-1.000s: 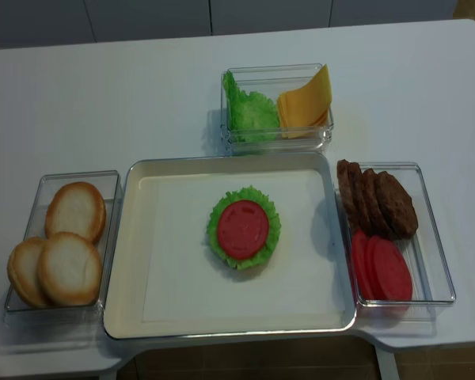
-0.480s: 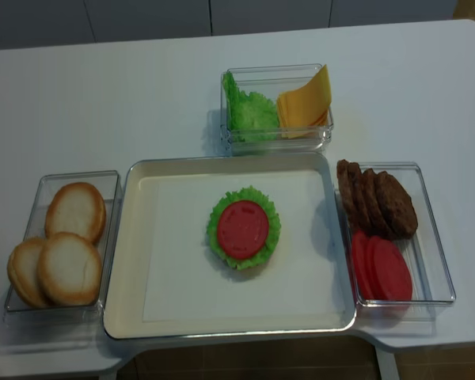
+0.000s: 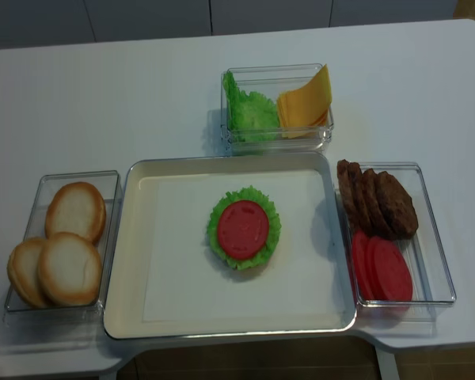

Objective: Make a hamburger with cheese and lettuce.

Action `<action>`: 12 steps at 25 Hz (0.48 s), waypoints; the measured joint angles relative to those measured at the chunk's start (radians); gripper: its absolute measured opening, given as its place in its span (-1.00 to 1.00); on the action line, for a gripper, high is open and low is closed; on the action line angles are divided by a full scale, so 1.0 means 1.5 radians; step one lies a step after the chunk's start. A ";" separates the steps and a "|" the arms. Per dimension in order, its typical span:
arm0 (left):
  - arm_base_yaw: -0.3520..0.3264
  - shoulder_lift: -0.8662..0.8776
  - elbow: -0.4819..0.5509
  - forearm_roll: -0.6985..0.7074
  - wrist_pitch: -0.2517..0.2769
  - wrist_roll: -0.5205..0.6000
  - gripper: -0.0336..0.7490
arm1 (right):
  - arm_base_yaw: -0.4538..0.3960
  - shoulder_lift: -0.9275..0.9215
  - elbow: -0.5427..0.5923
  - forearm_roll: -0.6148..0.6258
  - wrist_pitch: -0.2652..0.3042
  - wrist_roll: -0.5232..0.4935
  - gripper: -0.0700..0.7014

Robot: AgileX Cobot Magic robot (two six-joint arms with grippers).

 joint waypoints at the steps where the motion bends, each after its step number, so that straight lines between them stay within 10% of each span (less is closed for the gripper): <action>1: 0.000 0.000 0.000 0.000 0.000 0.000 0.17 | 0.000 0.000 0.000 0.003 0.000 -0.004 0.34; 12: 0.000 0.000 0.000 0.000 0.000 0.000 0.17 | 0.000 0.000 0.000 0.018 0.000 -0.029 0.34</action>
